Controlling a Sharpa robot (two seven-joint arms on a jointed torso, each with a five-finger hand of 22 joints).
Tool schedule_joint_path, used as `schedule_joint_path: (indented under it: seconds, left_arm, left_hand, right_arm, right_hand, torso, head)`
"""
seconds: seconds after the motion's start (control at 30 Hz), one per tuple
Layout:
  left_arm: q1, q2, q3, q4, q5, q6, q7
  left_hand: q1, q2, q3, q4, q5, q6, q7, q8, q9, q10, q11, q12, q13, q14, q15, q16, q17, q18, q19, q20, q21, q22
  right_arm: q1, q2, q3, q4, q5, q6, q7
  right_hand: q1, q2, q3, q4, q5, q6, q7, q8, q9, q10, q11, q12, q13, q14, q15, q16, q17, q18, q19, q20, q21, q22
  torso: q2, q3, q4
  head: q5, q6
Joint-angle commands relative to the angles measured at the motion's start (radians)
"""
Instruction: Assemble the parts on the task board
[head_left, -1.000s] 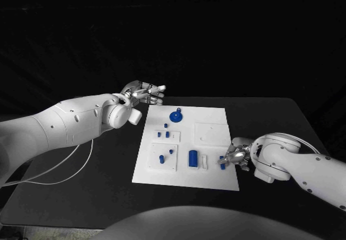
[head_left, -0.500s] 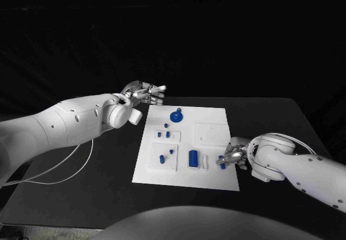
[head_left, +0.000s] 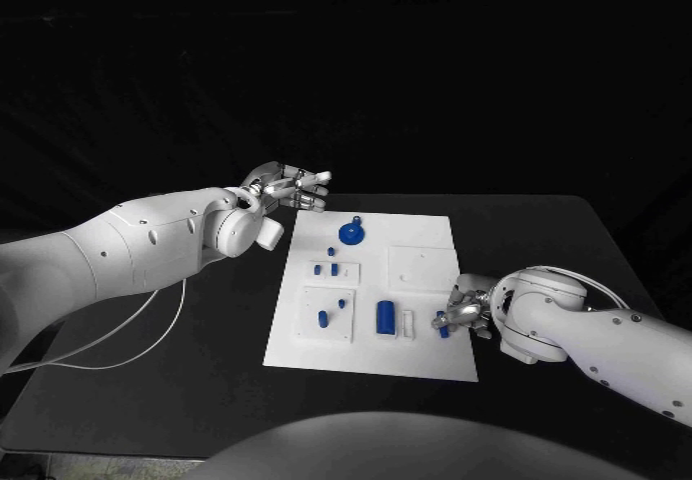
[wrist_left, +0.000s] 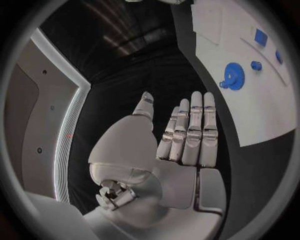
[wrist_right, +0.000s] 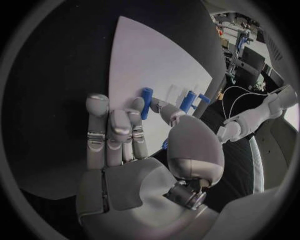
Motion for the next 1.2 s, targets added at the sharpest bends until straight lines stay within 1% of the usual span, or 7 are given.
schedule_joint_path:
  seconds: [0.03,0.07,0.13,0.43,0.93,1.07,1.2]
  left_arm:
    - [-0.002,0.001,0.001,0.003,-0.002,0.014,0.005]
    - [-0.002,0.001,0.001,0.003,-0.002,0.014,0.005]
    - [-0.002,0.0,0.001,0.003,-0.002,0.014,0.005]
    - [-0.002,-0.002,0.001,0.005,-0.004,0.014,0.004]
    - [-0.002,-0.003,0.0,0.005,-0.005,0.016,0.002]
    - [-0.002,-0.002,0.0,0.005,-0.005,0.017,0.001]
    - [-0.002,-0.002,0.0,0.005,-0.006,0.017,0.001]
  left_hand:
    - [-0.01,-0.002,-0.001,0.007,-0.006,-0.006,0.001,0.004,0.001,-0.009,0.002,0.004,0.002,-0.01,0.0,-0.004,-0.001,-0.001,-0.005,0.001,0.005,-0.001]
    - [-0.01,-0.002,-0.001,0.007,-0.006,-0.006,0.001,0.004,0.001,-0.009,0.002,0.004,0.002,-0.01,0.0,-0.004,-0.001,-0.001,-0.005,0.001,0.005,-0.001]
    - [-0.01,-0.002,-0.001,0.007,-0.006,-0.006,0.001,0.004,0.001,-0.009,0.002,0.004,0.002,-0.01,0.0,-0.004,-0.001,-0.001,-0.005,0.001,0.005,-0.001]
    - [-0.01,-0.002,-0.001,0.007,-0.006,-0.006,0.001,0.004,0.001,-0.009,0.002,0.004,0.002,-0.01,0.0,-0.004,-0.001,-0.001,-0.005,0.001,0.005,-0.001]
    - [-0.009,-0.004,-0.001,0.01,-0.006,-0.008,0.002,0.005,0.001,-0.01,0.002,0.003,0.002,-0.009,0.0,-0.004,0.0,-0.001,-0.004,0.001,0.006,-0.003]
    - [-0.009,-0.004,-0.001,0.01,-0.006,-0.008,0.002,0.005,0.001,-0.01,0.002,0.003,0.002,-0.009,0.0,-0.004,0.0,-0.001,-0.004,0.001,0.006,-0.003]
    - [-0.009,-0.004,-0.001,0.01,-0.006,-0.008,0.002,0.005,0.001,-0.01,0.002,0.003,0.002,-0.009,0.0,-0.004,0.0,-0.001,-0.004,0.001,0.006,-0.003]
  right_arm:
    - [-0.037,0.007,-0.041,-0.004,0.043,0.079,-0.08]
    - [-0.037,0.006,-0.041,0.0,0.049,0.073,-0.076]
    - [-0.037,0.005,-0.041,0.006,0.055,0.066,-0.071]
    - [-0.037,-0.004,-0.041,0.036,0.069,0.015,-0.051]
    - [-0.037,-0.013,-0.03,0.061,0.078,-0.056,-0.037]
    - [-0.037,-0.014,-0.024,0.067,0.081,-0.068,-0.034]
    - [-0.037,-0.012,-0.014,0.074,0.092,-0.082,-0.031]
  right_hand:
    - [0.029,0.05,0.139,-0.105,0.031,-0.082,0.047,-0.197,-0.171,-0.008,0.002,-0.004,0.0,-0.004,0.006,0.002,0.002,0.014,0.047,0.004,0.005,0.028]
    - [0.016,0.053,0.172,-0.115,0.039,-0.081,0.049,-0.197,-0.177,-0.007,0.003,-0.002,0.001,-0.005,0.007,0.003,0.003,0.017,0.046,0.005,0.006,0.033]
    - [0.005,0.056,0.206,-0.128,0.052,-0.08,0.051,-0.197,-0.188,-0.008,0.004,-0.001,0.003,-0.005,0.007,0.003,0.004,0.02,0.045,0.005,0.009,0.042]
    - [0.002,0.057,0.24,-0.143,0.075,-0.066,0.05,-0.197,-0.203,-0.006,0.003,-0.002,0.0,-0.006,0.006,-0.001,0.005,0.024,0.044,0.004,0.008,0.056]
    - [0.008,0.049,0.244,-0.15,0.105,-0.051,0.046,-0.197,-0.208,-0.003,0.001,-0.007,-0.006,-0.006,0.003,-0.006,0.003,0.024,0.044,0.002,0.009,0.056]
    - [0.01,0.046,0.243,-0.149,0.114,-0.047,0.046,-0.197,-0.209,-0.001,0.0,-0.007,-0.007,-0.006,0.003,-0.007,0.002,0.024,0.044,0.001,0.008,0.056]
    - [0.011,0.044,0.242,-0.149,0.119,-0.045,0.045,-0.197,-0.209,-0.001,0.0,-0.007,-0.007,-0.005,0.002,-0.007,0.002,0.024,0.044,0.001,0.008,0.055]
  torso:
    - [0.001,-0.0005,0.0005]
    - [0.0,-0.0005,0.0004]
    - [0.001,-0.0004,0.0008]
    - [0.001,-0.0003,0.0006]
    - [0.001,0.0004,-0.0002]
    - [0.001,0.0,-0.0002]
    - [0.001,0.0005,0.0004]
  head:
    - [0.002,0.0]
    - [0.002,0.0]
    - [0.002,0.0]
    - [0.005,0.0]
    - [0.008,0.0]
    - [0.008,0.0]
    - [0.011,0.0]
